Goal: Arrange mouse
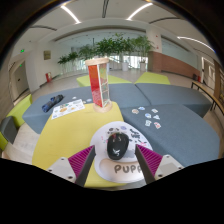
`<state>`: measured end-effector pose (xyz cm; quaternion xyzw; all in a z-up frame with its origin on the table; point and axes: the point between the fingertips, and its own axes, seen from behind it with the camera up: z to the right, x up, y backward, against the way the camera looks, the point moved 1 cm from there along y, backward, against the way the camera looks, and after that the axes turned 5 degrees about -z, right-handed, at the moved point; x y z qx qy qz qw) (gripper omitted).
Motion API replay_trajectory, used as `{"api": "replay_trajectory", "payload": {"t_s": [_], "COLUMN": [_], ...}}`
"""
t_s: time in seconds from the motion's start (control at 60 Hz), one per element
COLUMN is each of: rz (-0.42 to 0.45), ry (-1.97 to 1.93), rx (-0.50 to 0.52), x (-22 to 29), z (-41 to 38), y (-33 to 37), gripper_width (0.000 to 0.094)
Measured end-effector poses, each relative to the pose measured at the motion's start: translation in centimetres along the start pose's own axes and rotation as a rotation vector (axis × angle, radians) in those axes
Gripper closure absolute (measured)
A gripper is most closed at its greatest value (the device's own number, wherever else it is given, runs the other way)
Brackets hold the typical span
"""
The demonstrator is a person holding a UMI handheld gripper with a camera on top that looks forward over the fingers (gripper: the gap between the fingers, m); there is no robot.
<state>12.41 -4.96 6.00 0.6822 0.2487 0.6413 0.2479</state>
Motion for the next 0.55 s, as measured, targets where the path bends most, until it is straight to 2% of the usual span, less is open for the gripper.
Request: {"api": "replay_trajectory", "payload": {"t_s": [0.117, 0.3, 0.4, 0.483, 0.55], "rz": [0.042, 0.104, 0.118, 0.138, 0.1], "ry": [0.0, 0.024, -0.01, -0.038, -0.017], "rx": [0.001, -0.055, 0.006, 0.012, 0.001], "x": [-0.2, -0.6, -0.8, -1.0, -2.4], "z": [-2.0, -3.9, -5.9, -5.9, -5.2], "y": [4.8, 10.6, 11.8, 12.0, 10.9], "gripper_width": [0.01, 0.0096, 0.0102, 0.01, 0.0097]}}
